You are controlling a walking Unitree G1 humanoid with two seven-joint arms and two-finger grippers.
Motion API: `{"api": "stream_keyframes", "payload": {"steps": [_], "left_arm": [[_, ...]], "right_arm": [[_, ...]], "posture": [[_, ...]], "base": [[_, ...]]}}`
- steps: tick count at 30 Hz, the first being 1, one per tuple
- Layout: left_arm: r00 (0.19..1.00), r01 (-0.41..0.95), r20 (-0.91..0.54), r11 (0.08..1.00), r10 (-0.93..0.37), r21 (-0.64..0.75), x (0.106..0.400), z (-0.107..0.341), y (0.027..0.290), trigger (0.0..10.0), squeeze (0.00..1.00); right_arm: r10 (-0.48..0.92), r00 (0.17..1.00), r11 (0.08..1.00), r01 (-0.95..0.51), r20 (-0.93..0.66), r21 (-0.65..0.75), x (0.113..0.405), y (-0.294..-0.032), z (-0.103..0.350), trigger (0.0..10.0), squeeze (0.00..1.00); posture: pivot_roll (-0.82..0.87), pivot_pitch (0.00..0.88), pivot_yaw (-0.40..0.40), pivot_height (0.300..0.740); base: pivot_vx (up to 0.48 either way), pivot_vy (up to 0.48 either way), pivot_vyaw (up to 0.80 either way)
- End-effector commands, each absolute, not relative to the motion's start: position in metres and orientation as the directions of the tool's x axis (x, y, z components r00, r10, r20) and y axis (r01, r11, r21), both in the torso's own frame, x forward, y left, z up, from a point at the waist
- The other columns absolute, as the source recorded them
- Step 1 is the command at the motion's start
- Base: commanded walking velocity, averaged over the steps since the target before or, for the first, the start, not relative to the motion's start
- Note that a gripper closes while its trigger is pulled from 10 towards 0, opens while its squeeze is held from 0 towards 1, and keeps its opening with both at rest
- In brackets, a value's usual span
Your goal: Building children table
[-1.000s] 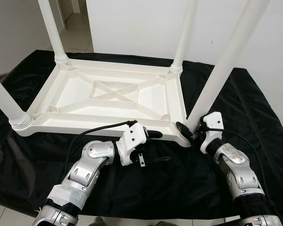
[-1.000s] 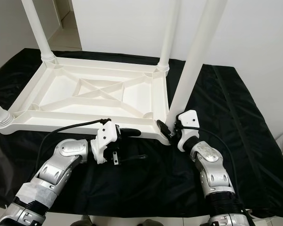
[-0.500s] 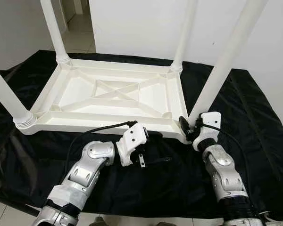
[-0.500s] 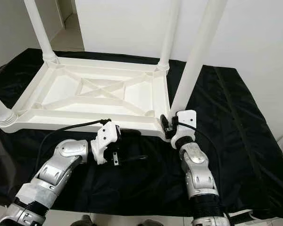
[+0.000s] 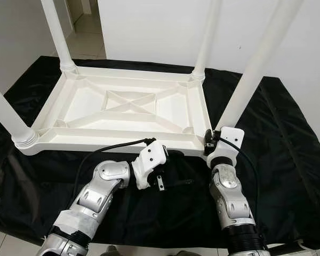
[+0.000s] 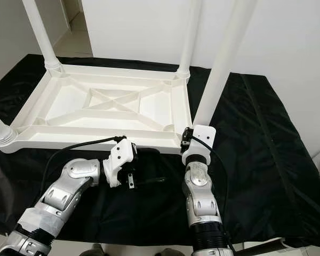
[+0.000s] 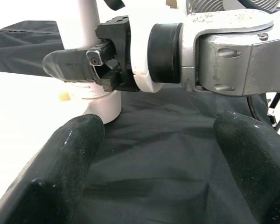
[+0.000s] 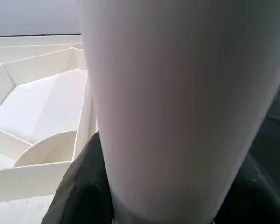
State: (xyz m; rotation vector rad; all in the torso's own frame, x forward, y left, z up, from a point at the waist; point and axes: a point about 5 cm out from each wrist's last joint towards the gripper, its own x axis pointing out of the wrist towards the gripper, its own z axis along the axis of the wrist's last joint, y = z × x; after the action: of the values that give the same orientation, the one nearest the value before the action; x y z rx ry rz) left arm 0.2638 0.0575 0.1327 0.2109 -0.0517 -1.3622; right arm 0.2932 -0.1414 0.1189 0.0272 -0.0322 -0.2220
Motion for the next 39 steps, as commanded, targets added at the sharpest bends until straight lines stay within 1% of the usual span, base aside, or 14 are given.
{"api": "stream_keyframes", "payload": {"steps": [1, 2, 3, 13, 21, 22, 29, 30, 32, 33, 35, 36, 37, 39], "left_arm": [[0.224, 0.962, -0.094, 0.206, -0.970, 0.177, 0.263, 0.131, 0.059, 10.0, 0.00], [0.224, 0.962, -0.094, 0.206, -0.970, 0.177, 0.263, 0.131, 0.059, 10.0, 0.00], [0.223, 0.962, -0.096, 0.204, -0.970, 0.179, 0.263, 0.131, 0.060, 10.0, 0.00], [0.220, 0.963, -0.095, 0.200, -0.971, 0.182, 0.265, 0.133, 0.058, 10.0, 0.00], [0.215, 0.962, -0.103, 0.192, -0.971, 0.192, 0.261, 0.132, 0.057, 10.0, 0.00], [0.227, 0.958, -0.090, 0.206, -0.970, 0.197, 0.262, 0.133, 0.056, 10.0, 0.00], [0.276, 0.941, -0.031, 0.263, -0.961, 0.214, 0.268, 0.140, 0.052, 10.0, 0.00], [0.274, 0.940, -0.031, 0.261, -0.961, 0.218, 0.269, 0.141, 0.052, 10.0, 0.00], [0.270, 0.939, -0.040, 0.254, -0.962, 0.230, 0.271, 0.141, 0.055, 10.0, 0.00], [0.273, 0.938, -0.044, 0.255, -0.961, 0.234, 0.273, 0.141, 0.056, 10.0, 0.00], [0.273, 0.938, -0.044, 0.255, -0.961, 0.234, 0.273, 0.141, 0.056, 10.0, 0.00], [0.275, 0.937, -0.046, 0.257, -0.960, 0.236, 0.275, 0.142, 0.058, 10.0, 0.00], [0.282, 0.933, -0.043, 0.264, -0.958, 0.244, 0.277, 0.144, 0.059, 10.0, 0.00], [0.287, 0.930, -0.041, 0.268, -0.957, 0.251, 0.279, 0.146, 0.061, 10.0, 0.00]], "right_arm": [[-0.237, 0.971, 0.971, 0.237, -0.017, 0.000, 0.291, -0.143, 0.109, 10.0, 0.00], [-0.237, 0.971, 0.971, 0.237, -0.017, 0.000, 0.291, -0.143, 0.109, 10.0, 0.00], [-0.235, 0.972, 0.972, 0.235, -0.009, -0.002, 0.290, -0.146, 0.111, 10.0, 1.00], [-0.228, 0.973, 0.974, 0.228, 0.038, 0.011, 0.286, -0.149, 0.117, 10.0, 1.00], [-0.173, 0.981, 0.985, 0.174, 0.086, -0.008, 0.258, -0.144, 0.121, 10.0, 1.00], [-0.140, 0.986, 0.990, 0.142, 0.086, -0.015, 0.250, -0.142, 0.120, 10.0, 0.00], [-0.045, 0.994, 0.998, 0.049, 0.097, -0.045, 0.223, -0.138, 0.120, 10.0, 0.00], [-0.001, 0.996, 0.999, 0.005, 0.092, -0.037, 0.220, -0.134, 0.120, 5.3, 0.00], [0.058, 0.994, 0.998, -0.057, 0.087, -0.021, 0.217, -0.127, 0.120, 5.3, 0.00], [0.085, 0.993, 0.996, -0.083, 0.084, -0.027, 0.216, -0.124, 0.120, 3.5, 0.00], [0.085, 0.993, 0.996, -0.083, 0.084, -0.027, 0.216, -0.124, 0.120, 3.5, 0.00], [0.098, 0.992, 0.995, -0.096, 0.081, -0.032, 0.215, -0.122, 0.121, 1.1, 0.00], [0.127, 0.989, 0.992, -0.124, 0.081, -0.039, 0.215, -0.120, 0.122, 0.0, 0.00], [0.146, 0.986, 0.989, -0.143, 0.081, -0.043, 0.215, -0.119, 0.122, 0.0, 0.00]], "posture": [[-0.02, 0.015, -0.021, 0.740], [-0.02, 0.015, -0.021, 0.740], [-0.02, 0.016, -0.018, 0.740], [-0.02, 0.016, -0.020, 0.740], [-0.02, 0.018, -0.036, 0.740], [-0.02, 0.019, -0.037, 0.740], [-0.04, 0.026, -0.035, 0.740], [-0.05, 0.027, -0.036, 0.740], [-0.05, 0.026, -0.034, 0.740], [-0.05, 0.025, -0.034, 0.740], [-0.05, 0.025, -0.034, 0.740], [-0.05, 0.025, -0.034, 0.740], [-0.05, 0.023, -0.035, 0.740], [-0.05, 0.023, -0.035, 0.740]], "base": [[0.000, 0.000, 0.00], [0.000, 0.000, 0.00], [0.000, 0.000, 0.00], [0.000, 0.000, 0.00], [0.000, 0.000, 0.00], [0.000, 0.000, 0.00], [0.000, 0.000, 0.00], [0.000, 0.000, 0.00], [0.000, 0.000, 0.00], [0.000, 0.000, 0.00], [0.000, 0.000, 0.00], [0.000, 0.000, 0.00], [0.000, 0.000, 0.00], [0.000, 0.000, 0.00]]}}
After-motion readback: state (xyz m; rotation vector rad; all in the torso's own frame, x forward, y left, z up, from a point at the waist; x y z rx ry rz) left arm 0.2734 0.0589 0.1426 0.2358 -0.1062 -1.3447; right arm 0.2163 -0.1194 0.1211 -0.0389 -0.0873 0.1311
